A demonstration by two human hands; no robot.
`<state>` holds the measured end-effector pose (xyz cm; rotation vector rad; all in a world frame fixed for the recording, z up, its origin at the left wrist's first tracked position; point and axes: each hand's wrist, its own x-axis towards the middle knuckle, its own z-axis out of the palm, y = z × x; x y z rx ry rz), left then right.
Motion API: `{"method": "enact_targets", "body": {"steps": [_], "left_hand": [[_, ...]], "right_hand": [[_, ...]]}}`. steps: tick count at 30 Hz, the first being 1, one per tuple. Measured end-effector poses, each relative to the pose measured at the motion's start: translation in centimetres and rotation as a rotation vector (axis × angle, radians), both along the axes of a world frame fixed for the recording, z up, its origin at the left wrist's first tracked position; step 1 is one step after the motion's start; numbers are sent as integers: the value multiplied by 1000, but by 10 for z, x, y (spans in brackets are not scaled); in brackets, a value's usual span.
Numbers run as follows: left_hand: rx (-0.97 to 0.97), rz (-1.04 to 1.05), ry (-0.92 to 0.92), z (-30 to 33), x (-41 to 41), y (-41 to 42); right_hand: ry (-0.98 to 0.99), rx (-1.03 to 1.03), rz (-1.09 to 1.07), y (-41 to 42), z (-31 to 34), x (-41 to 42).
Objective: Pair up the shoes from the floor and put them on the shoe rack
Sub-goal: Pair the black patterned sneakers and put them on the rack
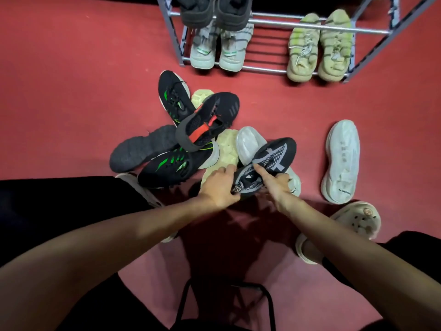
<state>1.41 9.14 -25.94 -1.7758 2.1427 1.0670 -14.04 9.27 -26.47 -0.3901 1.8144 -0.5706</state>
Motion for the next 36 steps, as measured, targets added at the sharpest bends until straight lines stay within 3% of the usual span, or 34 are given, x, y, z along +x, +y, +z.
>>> {"method": "enact_targets", "body": {"steps": [4,8,14,17,19,23,25,28,33,36], "left_hand": [[209,1,139,-2,9,19],[126,38,62,-1,27,12],[-23,454,-282,1,67,-20],[-47,744,-243,-13,101,-48],[-52,799,-215,-23,124,-68],[-9,572,-338,-37,161,-97],[-3,415,-367,-46,176,-106],[36,298,-335,-58,191,-111],[-32,233,-278,-70,198,-115],[-95,155,-391,-60,198,-121]], "right_hand": [[252,37,188,2,-4,3],[377,57,297,-4,1,-3],[476,71,439,-4,9,-5],[511,89,392,-3,5,3],[629,88,367,-2,4,14],[845,-160,525,-8,4,43],[748,-285,672,-13,3,58],[613,-307,813,-21,1,81],[529,-363,896,-39,-1,104],[503,-334,892,-47,0,105]]}}
